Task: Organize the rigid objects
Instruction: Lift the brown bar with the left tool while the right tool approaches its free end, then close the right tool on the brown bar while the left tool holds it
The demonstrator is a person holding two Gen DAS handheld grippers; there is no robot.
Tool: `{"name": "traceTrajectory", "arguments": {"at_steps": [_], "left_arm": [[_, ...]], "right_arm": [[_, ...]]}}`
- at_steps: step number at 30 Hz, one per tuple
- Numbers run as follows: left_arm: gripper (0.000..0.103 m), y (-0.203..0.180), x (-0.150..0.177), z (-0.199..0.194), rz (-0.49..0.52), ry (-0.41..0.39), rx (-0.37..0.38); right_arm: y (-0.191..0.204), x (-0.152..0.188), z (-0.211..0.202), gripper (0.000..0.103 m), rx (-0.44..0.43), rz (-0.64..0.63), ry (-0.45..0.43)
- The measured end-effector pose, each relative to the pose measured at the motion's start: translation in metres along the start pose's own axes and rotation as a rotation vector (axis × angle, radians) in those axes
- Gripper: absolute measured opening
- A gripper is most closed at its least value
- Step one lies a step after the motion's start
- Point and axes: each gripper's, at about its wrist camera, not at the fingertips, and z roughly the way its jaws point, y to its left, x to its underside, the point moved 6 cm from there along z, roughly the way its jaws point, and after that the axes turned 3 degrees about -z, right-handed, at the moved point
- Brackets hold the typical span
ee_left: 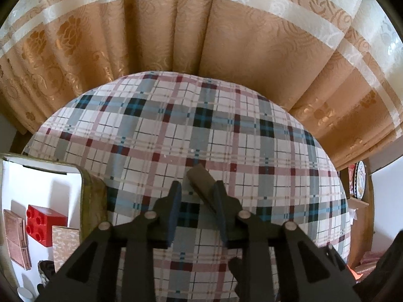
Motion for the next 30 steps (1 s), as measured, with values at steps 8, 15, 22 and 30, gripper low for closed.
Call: {"name": "traceTrajectory", "arguments": {"at_steps": [8,15,22,30], "left_arm": [[0.030,0.000,0.000,0.001,0.041,-0.009,-0.007],[0.063,-0.002,-0.005,0.006,0.084,0.011,-0.038],[0.042,-0.017,-0.006,0.010,0.149,-0.008,0.039],[0.020,-0.024,0.006,-0.004,0.208,-0.044,0.068]], "right_arm": [[-0.004,-0.001,0.017,0.027,-0.003,0.002,0.040],[-0.011,-0.002,0.018,0.023,0.025,-0.034,0.028],[-0.016,-0.001,0.018,0.022,-0.017,-0.006,0.024],[-0.017,0.000,0.018,0.022,-0.010,0.000,0.020]]}}
